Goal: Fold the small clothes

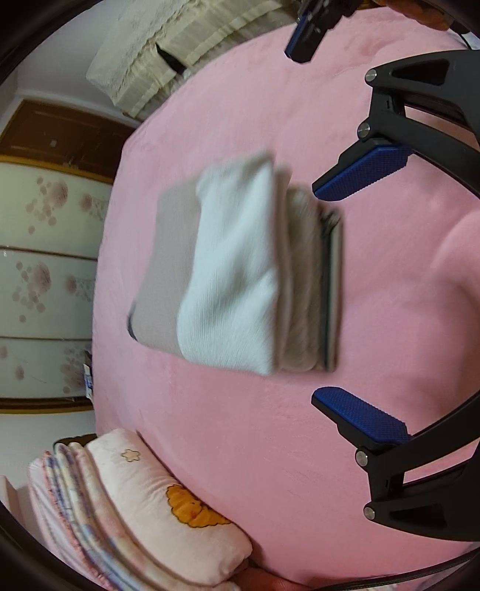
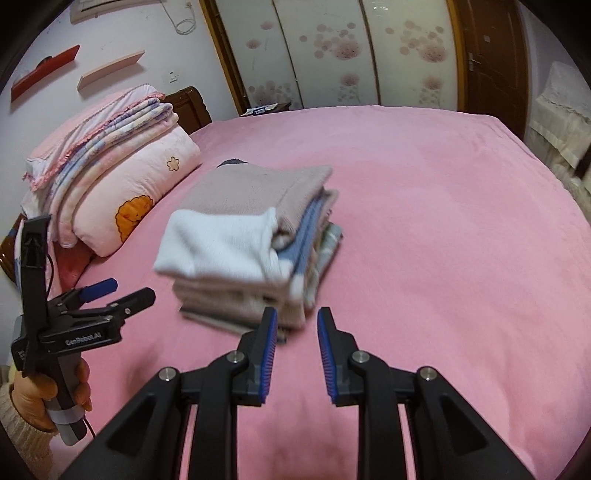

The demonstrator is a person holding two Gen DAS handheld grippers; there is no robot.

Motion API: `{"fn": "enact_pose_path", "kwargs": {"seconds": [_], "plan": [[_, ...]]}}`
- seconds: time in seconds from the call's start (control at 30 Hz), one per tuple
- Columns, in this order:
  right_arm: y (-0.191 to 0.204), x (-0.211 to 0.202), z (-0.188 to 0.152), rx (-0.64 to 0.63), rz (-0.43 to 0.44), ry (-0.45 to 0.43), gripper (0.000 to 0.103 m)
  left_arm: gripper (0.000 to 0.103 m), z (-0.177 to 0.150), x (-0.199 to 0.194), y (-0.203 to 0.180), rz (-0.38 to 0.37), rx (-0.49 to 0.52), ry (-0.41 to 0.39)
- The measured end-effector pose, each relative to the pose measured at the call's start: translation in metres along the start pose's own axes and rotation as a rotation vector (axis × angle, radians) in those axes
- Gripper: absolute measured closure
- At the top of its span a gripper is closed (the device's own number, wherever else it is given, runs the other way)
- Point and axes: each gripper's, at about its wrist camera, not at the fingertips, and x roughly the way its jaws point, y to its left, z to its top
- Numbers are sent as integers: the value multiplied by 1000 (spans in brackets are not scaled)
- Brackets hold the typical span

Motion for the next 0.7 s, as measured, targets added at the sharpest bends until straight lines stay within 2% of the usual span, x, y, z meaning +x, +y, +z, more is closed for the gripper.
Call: {"fn": "enact_pose_path", "kwargs": {"seconds": [0.3, 0.4, 0.57, 0.7], "plan": [[-14, -122, -62, 21, -36, -33, 80, 2, -57, -107, -75, -61, 0, 4], [-18, -153, -80, 24, -46, -51, 69, 2, -80, -135, -94, -99, -17, 1], [-24, -199, -115, 7, -65, -84, 67, 1, -111, -168, -116, -152, -71, 9], [-35, -227, -140, 39, -48, -99, 66, 1, -132, -190, -130, -184, -94, 2]]}}
